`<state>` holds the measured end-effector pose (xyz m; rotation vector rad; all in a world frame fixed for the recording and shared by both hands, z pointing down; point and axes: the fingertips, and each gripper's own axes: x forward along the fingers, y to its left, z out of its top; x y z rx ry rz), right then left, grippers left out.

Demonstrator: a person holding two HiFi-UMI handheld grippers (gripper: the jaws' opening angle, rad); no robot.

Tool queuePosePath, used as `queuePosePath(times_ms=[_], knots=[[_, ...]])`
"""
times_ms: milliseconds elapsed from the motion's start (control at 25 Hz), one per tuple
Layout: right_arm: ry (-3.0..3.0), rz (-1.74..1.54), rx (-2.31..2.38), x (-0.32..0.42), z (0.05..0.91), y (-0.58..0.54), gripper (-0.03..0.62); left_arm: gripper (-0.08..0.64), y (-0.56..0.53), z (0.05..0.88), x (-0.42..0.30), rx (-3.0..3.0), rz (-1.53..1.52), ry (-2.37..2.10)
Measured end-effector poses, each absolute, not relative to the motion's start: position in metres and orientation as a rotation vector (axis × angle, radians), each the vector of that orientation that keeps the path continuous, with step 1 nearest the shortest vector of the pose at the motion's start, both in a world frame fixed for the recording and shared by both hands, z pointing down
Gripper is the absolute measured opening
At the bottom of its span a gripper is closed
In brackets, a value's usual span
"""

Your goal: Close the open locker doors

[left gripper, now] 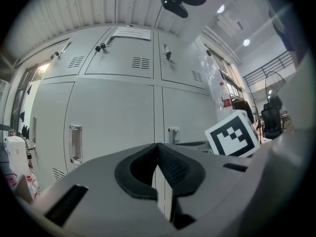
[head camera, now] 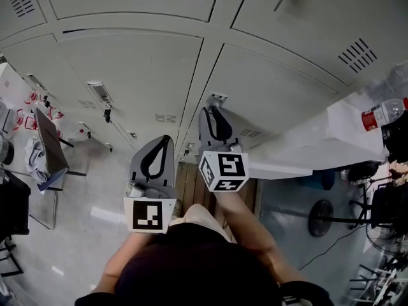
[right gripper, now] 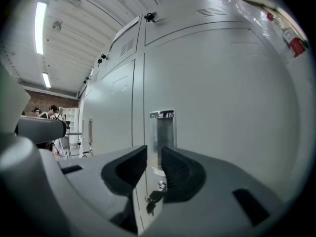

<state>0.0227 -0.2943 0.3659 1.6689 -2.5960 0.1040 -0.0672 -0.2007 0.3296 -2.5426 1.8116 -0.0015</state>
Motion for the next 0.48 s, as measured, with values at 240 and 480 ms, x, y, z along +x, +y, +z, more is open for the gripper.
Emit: queuePosePath(times_ms=[240,480], knots=[[-2.612,0.071,1.717,0.052,0.353,-0.252,0.050,0.002,-0.180,0.319,-0.053,-2.532,0.025,1.764],[-2.568,-0.089,1.810,0.111,0.322,-0.194,0.002,0.002,-0.153,0.309,-0.020,-2.553,0.057,1.707]])
